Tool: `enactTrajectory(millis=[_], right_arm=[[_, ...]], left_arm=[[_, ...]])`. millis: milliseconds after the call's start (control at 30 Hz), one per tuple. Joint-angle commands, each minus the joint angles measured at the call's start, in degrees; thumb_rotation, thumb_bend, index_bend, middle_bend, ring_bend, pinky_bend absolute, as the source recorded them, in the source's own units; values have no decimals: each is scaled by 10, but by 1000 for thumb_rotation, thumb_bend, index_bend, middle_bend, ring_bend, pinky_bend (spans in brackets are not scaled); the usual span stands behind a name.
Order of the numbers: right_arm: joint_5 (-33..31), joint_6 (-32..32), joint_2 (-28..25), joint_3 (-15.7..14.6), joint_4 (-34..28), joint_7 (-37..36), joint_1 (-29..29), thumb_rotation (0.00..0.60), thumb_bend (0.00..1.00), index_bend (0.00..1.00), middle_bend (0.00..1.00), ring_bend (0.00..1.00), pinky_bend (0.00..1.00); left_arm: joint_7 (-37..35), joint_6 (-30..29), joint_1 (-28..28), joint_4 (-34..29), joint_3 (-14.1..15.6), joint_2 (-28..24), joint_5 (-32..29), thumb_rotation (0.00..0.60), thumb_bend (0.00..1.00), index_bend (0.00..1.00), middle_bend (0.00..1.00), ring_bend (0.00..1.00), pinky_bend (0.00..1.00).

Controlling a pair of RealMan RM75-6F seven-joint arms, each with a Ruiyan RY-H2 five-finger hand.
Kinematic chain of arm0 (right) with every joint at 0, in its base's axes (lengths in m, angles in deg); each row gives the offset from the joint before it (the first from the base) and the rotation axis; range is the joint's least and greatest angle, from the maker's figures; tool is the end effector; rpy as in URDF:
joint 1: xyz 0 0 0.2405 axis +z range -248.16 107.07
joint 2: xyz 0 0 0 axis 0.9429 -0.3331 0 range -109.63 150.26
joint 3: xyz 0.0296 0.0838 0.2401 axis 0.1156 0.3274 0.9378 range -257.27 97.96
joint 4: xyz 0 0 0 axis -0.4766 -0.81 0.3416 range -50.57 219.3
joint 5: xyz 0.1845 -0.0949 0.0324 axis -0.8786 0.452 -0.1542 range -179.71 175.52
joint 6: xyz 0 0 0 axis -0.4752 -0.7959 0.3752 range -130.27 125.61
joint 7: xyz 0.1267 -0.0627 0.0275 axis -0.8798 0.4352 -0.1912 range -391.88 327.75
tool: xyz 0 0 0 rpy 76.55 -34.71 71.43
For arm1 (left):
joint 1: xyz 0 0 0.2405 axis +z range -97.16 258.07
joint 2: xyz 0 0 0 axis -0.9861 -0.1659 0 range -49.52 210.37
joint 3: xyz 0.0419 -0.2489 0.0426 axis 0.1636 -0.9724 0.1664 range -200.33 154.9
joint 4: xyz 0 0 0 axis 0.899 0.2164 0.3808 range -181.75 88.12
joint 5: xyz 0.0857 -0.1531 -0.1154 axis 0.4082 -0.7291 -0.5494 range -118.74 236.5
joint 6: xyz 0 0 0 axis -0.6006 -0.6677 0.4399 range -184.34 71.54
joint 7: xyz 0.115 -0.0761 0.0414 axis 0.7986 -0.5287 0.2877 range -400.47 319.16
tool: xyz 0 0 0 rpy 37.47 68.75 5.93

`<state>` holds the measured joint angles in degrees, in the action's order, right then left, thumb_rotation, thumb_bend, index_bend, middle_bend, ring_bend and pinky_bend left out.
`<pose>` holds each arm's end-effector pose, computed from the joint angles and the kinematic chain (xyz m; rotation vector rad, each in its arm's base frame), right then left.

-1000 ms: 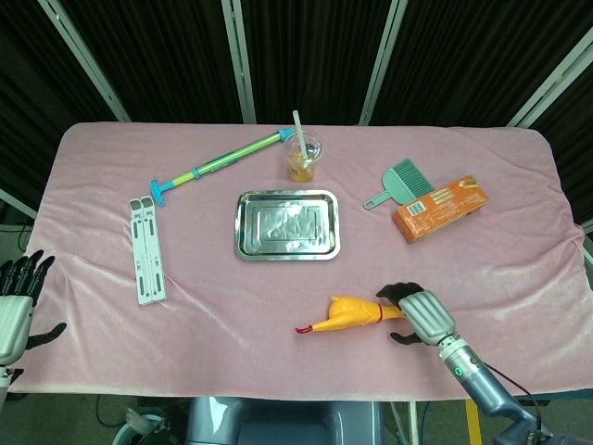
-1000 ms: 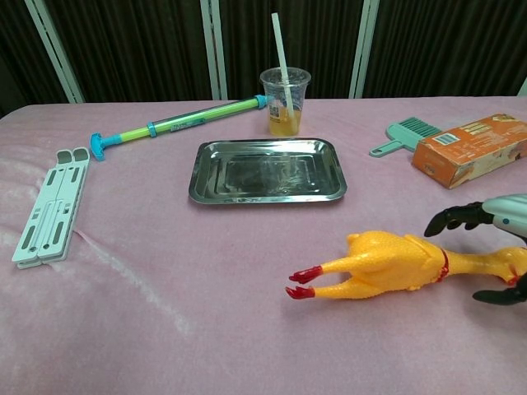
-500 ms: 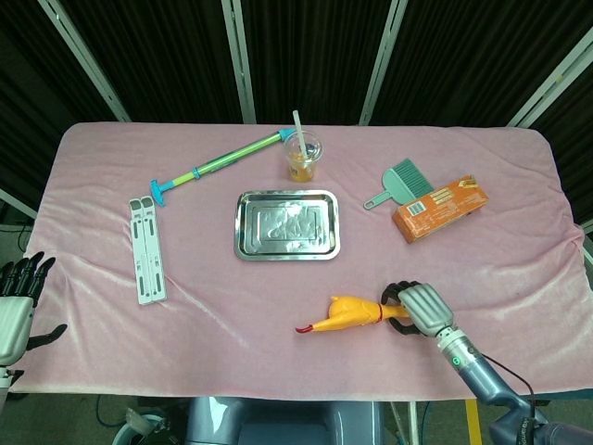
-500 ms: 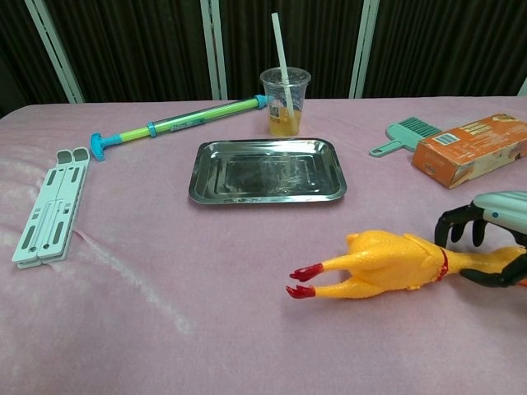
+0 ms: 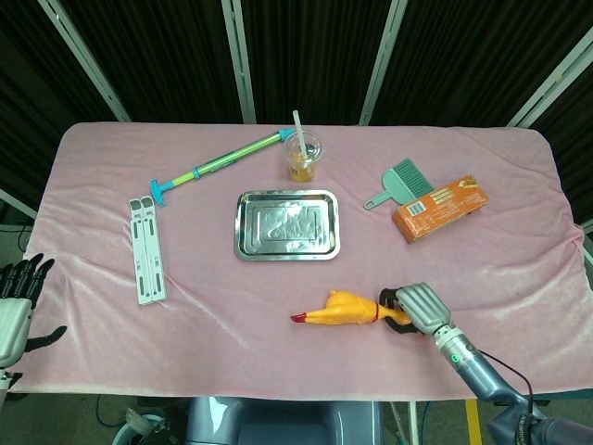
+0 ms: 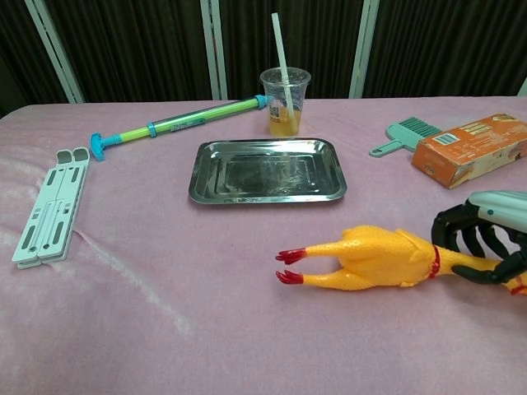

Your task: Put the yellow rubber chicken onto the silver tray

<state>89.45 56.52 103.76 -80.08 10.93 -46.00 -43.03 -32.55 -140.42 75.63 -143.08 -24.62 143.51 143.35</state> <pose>-0.2661 -0.2752 0.0058 1.9208 -1.1488 0.9450 -0.3046 0.1761 0.1550 -1.4197 -0.8714 -0.8038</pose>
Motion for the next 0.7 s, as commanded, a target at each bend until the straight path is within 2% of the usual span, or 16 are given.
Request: enactTrajectory(millis=[33, 400, 500, 700], right_arm=[[12, 20, -14, -3, -7, -34, 0, 600, 576, 870, 673, 679, 847], [43, 72, -59, -14, -52, -123, -2, 600, 607, 910, 702, 709, 875], [53, 82, -69, -16, -70, -143, 1, 600, 606, 910, 702, 709, 875], [67, 84, -75, -10, -96, -130, 17, 600, 606, 910, 702, 709, 875]], left_arm=[[-13, 0, -1, 2, 0, 0, 6, 600, 0, 0, 22, 0, 0], [-45, 32, -36, -12, -9, 6, 26, 600, 0, 13, 70, 0, 0], [-54, 56, -63, -32, -19, 7, 38, 600, 0, 27, 85, 17, 0], [-70, 123, -131, -96, -49, 4, 48, 600, 0, 42, 104, 35, 11]])
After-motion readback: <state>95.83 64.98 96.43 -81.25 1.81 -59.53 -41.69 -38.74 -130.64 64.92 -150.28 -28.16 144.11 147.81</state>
